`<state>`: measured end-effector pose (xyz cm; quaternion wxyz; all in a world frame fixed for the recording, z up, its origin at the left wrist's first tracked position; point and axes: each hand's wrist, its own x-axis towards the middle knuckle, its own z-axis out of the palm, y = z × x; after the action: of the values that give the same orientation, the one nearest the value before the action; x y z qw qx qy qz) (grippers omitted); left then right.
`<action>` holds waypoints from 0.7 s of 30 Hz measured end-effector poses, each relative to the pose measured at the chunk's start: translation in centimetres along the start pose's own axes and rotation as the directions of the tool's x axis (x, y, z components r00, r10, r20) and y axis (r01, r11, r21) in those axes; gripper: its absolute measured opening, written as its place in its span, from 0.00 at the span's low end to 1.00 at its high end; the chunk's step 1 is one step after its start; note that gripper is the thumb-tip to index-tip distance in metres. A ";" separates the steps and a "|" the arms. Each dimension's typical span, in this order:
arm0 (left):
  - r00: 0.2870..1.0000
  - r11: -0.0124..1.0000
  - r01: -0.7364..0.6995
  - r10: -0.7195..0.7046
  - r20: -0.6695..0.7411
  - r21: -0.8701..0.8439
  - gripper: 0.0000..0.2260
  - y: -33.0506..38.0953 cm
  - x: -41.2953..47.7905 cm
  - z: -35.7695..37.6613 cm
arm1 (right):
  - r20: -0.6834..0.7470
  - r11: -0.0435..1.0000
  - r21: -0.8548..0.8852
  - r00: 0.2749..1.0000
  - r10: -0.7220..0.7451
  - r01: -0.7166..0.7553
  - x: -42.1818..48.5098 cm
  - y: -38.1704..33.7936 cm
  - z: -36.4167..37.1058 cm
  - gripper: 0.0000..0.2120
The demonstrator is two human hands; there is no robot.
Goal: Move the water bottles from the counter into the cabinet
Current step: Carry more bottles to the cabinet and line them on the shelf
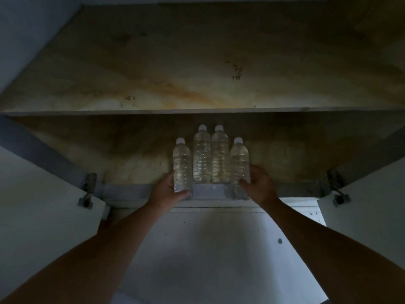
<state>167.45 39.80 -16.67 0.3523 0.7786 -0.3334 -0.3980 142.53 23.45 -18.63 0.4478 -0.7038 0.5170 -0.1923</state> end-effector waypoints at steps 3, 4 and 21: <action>0.999 0.998 -0.048 0.048 0.010 0.049 0.29 0.0 -0.8 0.2 | 0.077 0.998 0.055 0.997 -0.004 0.000 -1.1 0.3 0.3 0.26; 0.999 0.998 -0.051 0.051 -0.001 0.044 0.29 0.2 -0.8 0.3 | 0.086 0.998 0.069 0.996 -0.015 0.010 -1.2 0.4 0.3 0.29; 0.994 0.992 -0.049 0.038 -0.100 -0.113 0.25 1.8 3.4 -0.5 | 0.049 0.996 0.063 0.996 -0.072 0.069 3.8 -0.6 0.3 0.23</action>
<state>169.03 36.23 -16.33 0.4210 0.7680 -0.3094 -0.3704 144.57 20.15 -19.03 0.4751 -0.7122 0.4740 -0.2059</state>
